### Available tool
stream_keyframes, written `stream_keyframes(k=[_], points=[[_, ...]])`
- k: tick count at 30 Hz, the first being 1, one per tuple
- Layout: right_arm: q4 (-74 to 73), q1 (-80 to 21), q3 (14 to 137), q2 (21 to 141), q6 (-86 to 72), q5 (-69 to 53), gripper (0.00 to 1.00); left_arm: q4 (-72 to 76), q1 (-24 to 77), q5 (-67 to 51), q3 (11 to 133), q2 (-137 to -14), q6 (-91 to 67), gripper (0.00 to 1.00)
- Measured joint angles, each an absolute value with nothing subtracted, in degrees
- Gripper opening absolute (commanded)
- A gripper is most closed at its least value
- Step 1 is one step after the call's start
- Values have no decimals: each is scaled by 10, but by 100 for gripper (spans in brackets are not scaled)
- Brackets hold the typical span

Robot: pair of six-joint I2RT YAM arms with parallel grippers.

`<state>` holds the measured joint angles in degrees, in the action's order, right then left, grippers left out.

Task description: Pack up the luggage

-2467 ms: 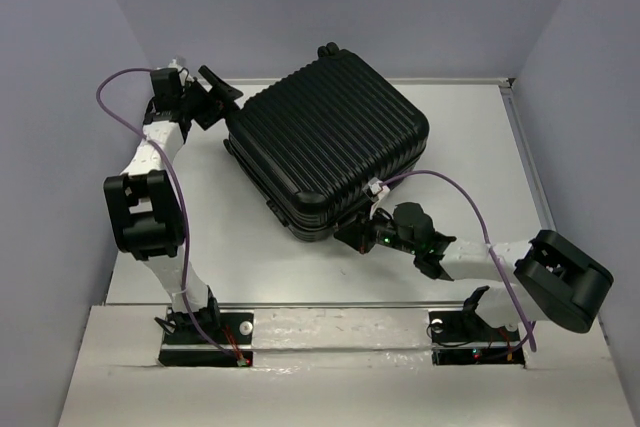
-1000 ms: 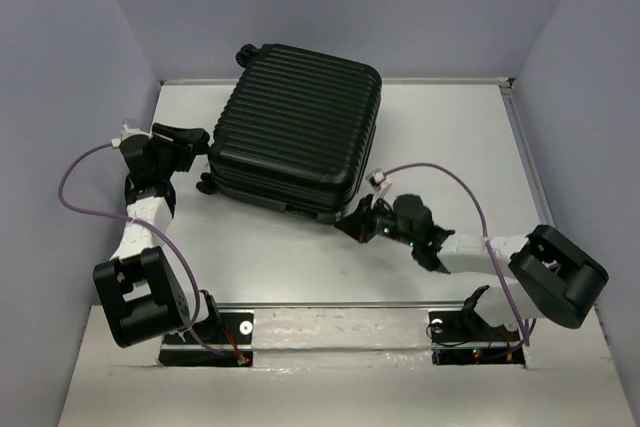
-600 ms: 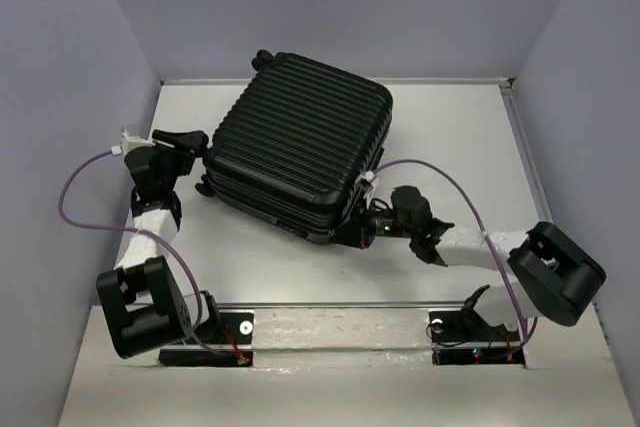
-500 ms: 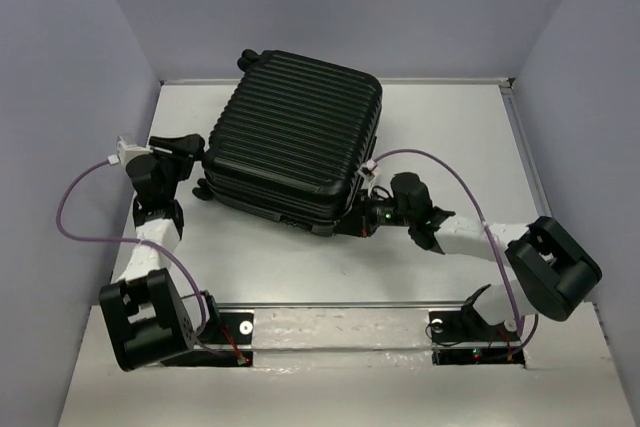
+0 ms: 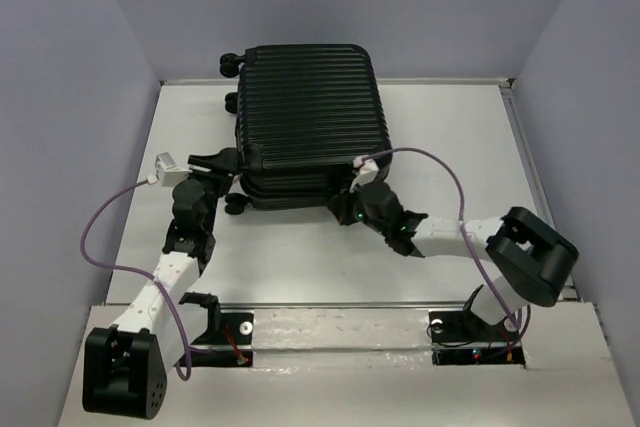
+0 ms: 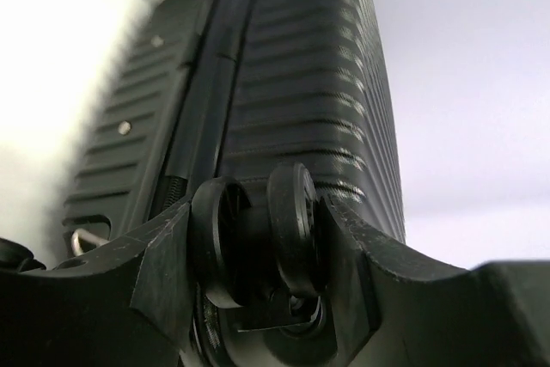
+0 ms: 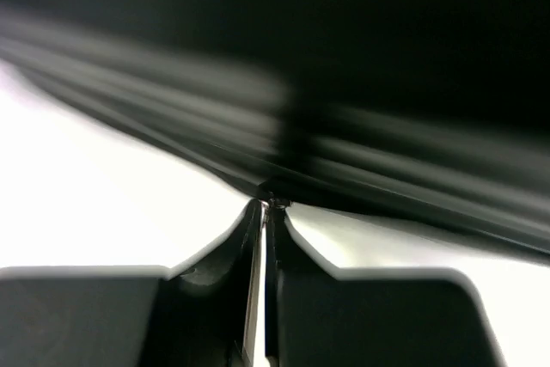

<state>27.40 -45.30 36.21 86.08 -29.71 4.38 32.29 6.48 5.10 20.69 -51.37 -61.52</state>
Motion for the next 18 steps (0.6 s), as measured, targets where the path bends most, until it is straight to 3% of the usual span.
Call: stream_keyframes(k=[2,4,11,15,18], points=[[293,-527,403,901,-292,70,7,318,100,45,199,-497,-618,6],[300,-539,436,927,-274,62,7,313,136,26,191,-479,-621,6],[209,-441,483,924,-237,-27,7,308,226,-12,187,-467,-628,6],[245,-458,516,967,-237,-49,7,321,334,-77,192,-503,-634,6],[326,-462,463,962,-249,-78,7,324,366,-92,202,-529,-629,6]])
